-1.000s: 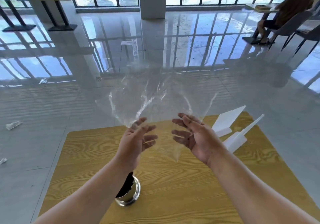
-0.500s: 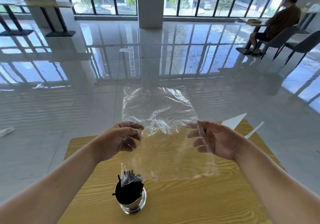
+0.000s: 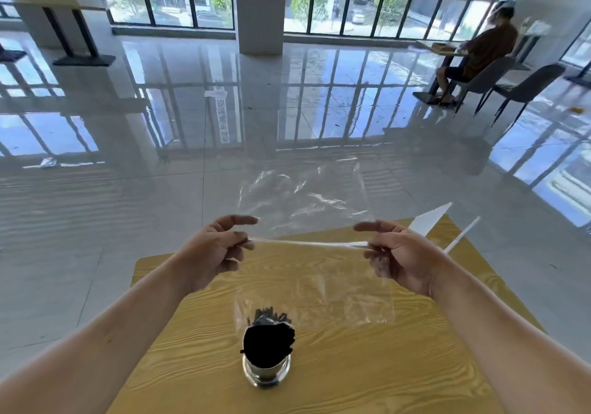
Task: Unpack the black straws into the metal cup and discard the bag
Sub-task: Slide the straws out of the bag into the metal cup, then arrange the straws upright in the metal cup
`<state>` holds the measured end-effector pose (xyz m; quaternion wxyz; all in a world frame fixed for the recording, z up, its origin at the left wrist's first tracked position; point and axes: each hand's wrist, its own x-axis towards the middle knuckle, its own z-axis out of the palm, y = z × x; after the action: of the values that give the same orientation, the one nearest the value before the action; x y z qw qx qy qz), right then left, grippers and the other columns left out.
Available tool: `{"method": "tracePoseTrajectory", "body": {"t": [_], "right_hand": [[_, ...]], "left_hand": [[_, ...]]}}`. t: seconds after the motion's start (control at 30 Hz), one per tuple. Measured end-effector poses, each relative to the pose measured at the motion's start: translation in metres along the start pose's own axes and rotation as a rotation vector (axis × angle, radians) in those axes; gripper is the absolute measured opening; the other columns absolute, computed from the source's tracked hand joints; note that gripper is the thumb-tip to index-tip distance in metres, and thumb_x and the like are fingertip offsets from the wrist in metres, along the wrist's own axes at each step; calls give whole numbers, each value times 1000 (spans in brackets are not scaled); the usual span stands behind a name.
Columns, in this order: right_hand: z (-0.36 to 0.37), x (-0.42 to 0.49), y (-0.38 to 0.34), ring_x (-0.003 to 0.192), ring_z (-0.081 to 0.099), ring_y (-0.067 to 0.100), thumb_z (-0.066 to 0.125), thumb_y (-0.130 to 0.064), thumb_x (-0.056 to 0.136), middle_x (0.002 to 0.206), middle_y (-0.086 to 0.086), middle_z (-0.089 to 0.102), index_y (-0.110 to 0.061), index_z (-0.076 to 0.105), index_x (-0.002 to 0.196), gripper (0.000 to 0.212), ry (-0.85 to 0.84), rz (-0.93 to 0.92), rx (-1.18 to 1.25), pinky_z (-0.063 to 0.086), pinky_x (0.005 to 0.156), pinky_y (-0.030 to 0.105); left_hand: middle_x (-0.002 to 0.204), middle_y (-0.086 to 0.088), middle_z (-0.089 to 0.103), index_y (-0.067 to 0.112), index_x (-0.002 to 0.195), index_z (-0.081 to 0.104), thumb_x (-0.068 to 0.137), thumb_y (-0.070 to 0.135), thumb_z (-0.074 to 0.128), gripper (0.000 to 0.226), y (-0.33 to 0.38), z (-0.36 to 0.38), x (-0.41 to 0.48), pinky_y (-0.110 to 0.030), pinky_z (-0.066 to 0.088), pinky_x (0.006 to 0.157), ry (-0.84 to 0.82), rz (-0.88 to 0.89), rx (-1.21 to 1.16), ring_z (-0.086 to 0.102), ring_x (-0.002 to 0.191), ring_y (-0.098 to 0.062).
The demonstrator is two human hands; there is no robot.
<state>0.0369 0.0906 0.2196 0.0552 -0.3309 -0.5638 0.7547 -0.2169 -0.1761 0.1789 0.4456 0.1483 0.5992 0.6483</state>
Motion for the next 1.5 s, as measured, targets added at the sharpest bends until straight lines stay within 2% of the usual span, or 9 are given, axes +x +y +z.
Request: {"method": "tracePoseTrajectory", "body": {"t": [0.2,0.53,0.63,0.77,0.97,1.1,1.27,1.33,1.5], "right_hand": [[-17,-4,25,51,60,20,41,5,105,79,20,71,-15,80,73,54,17,-5,44,52,51,34],[-101,10,36,76,76,26,56,-21,102,111,7,80,-11,83,107,30,78,58,22,62,64,33],[-136,19,39,83,74,25,66,-13,100,117,13,78,-11,76,124,26,49,71,-3,63,63,34],[-183,31,48,90,65,20,59,6,99,129,4,73,-17,69,135,43,5,133,-24,57,74,44],[-238,58,79,62,59,16,51,21,93,114,13,69,-17,65,135,59,75,170,-133,54,59,33],[-244,80,113,83,65,20,62,5,91,120,11,65,-21,57,141,56,270,106,-421,58,73,39],[-229,87,168,147,39,29,62,-24,95,159,7,41,-23,28,162,75,257,-55,-1075,34,121,49],[-222,84,189,155,29,30,57,-35,100,169,7,29,-24,16,165,78,185,-94,-1291,25,126,48],[-210,71,236,164,6,27,42,-51,105,178,-1,9,-40,11,167,70,-26,-84,-1422,5,129,40]], "left_hand": [[82,-6,77,23,73,81,107,3,51,50,-14,8,15,-24,51,47,-13,-26,57,63,53,-9],[128,-16,76,8,120,79,106,48,29,66,-23,73,44,-43,56,80,-152,-155,87,76,91,-30],[127,-12,77,12,120,80,93,64,49,66,-29,109,60,-46,53,92,-126,-176,187,74,102,-32],[122,3,79,28,115,83,69,43,77,48,-48,153,87,-41,48,93,-73,-195,393,66,112,-26],[114,-8,72,9,129,71,86,-19,70,51,-103,187,130,-23,51,57,-92,-291,305,65,68,-15],[138,-5,64,22,138,63,88,-11,69,61,-151,209,152,-24,52,59,87,-220,593,61,61,-5],[167,-4,28,29,164,28,92,32,69,83,-204,217,152,-34,50,97,155,-205,1118,59,124,-22],[175,-7,6,23,168,8,97,40,61,90,-229,220,144,-42,30,125,132,-155,1332,26,157,-31],[174,-3,-30,31,166,-19,98,60,50,101,-277,223,118,-47,10,133,123,-78,1549,-4,164,-28]]}}
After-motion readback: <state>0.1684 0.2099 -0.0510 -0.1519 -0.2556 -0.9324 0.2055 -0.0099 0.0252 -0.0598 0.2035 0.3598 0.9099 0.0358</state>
